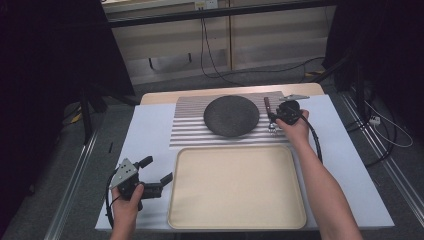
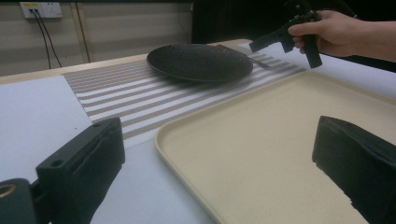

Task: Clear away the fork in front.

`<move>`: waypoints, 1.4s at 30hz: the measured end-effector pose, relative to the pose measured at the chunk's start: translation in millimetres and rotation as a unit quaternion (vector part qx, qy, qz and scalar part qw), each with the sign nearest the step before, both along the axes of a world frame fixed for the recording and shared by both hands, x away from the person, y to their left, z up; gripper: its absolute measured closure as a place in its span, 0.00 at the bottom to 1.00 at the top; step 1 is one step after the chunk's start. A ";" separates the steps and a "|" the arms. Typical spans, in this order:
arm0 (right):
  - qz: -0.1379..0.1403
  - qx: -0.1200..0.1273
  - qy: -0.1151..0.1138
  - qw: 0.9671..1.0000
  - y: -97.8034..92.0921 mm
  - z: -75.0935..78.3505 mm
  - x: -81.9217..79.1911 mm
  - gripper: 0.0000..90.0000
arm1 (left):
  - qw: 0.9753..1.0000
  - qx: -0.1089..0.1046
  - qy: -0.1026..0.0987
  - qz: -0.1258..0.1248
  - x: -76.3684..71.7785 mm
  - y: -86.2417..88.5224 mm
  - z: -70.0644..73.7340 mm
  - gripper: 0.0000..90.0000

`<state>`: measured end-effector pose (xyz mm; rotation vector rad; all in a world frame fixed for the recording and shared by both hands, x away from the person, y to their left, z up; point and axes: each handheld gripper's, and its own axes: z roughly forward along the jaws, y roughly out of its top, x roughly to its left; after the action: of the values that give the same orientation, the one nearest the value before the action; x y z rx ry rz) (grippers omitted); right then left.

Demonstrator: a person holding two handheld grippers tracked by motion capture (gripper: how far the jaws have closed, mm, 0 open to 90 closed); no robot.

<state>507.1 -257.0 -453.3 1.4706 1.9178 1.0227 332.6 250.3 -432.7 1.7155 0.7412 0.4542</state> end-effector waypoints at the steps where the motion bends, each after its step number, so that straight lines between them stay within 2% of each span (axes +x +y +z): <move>1: -0.002 -0.008 0.005 1.000 1.3 -1.0 2.6 0.67 | 1.000 0.000 -0.001 0.000 -0.1 -0.2 0.0 0.03; 3: -0.004 -0.012 0.007 1.000 2.4 -3.0 7.5 0.67 | 1.000 -0.001 0.000 0.000 0.0 -0.4 -0.1 0.03; 5: -0.012 0.000 0.011 1.000 2.1 -5.0 11.3 0.69 | 1.000 0.001 0.000 -0.001 0.4 -0.6 -0.6 0.03; 12: -0.023 0.002 0.027 0.999 3.3 -9.5 25.2 0.72 | 1.000 0.003 0.004 -0.001 1.2 -1.3 -1.9 0.03; 16: -0.024 -0.002 0.039 0.999 6.8 -11.9 30.6 0.78 | 1.000 0.004 0.003 -0.001 1.2 -1.0 -2.2 0.03; 21: -0.033 -0.022 0.051 0.998 12.2 -12.4 31.9 0.87 | 1.000 0.003 0.002 0.000 1.0 -0.7 -2.5 0.03; 24: -0.026 -0.025 0.056 0.998 11.3 -11.2 29.7 0.87 | 1.000 0.003 0.002 -0.001 0.8 -0.2 -2.4 0.03; 28: -0.010 -0.029 0.074 0.997 5.2 -7.3 18.4 0.87 | 1.000 0.000 0.001 0.001 0.7 1.3 -1.8 0.03; 33: -0.001 -0.004 0.082 0.997 -10.0 -6.7 -6.1 0.87 | 1.000 -0.004 0.001 0.002 1.3 1.9 -1.2 0.03; 36: 0.009 -0.019 0.089 0.996 -20.2 -4.2 -29.0 0.87 | 1.000 -0.010 0.000 0.005 1.6 2.5 -0.9 0.03; 37: 0.009 -0.019 0.089 0.996 -20.2 -4.2 -29.0 0.87 | 1.000 -0.009 -0.001 0.005 1.5 2.6 -0.7 0.03; 40: 0.014 -0.026 0.092 0.995 -26.9 -3.2 -45.5 0.87 | 1.000 -0.010 -0.003 0.003 0.8 2.8 -0.2 0.03; 42: 0.015 -0.022 0.099 0.995 -30.6 -2.4 -55.9 0.87 | 1.000 -0.010 -0.004 0.003 0.0 2.1 -0.1 0.03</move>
<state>451.2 -287.6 -455.7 1.5730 2.0922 0.8697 332.6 252.4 -432.8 1.6928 0.7441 0.4561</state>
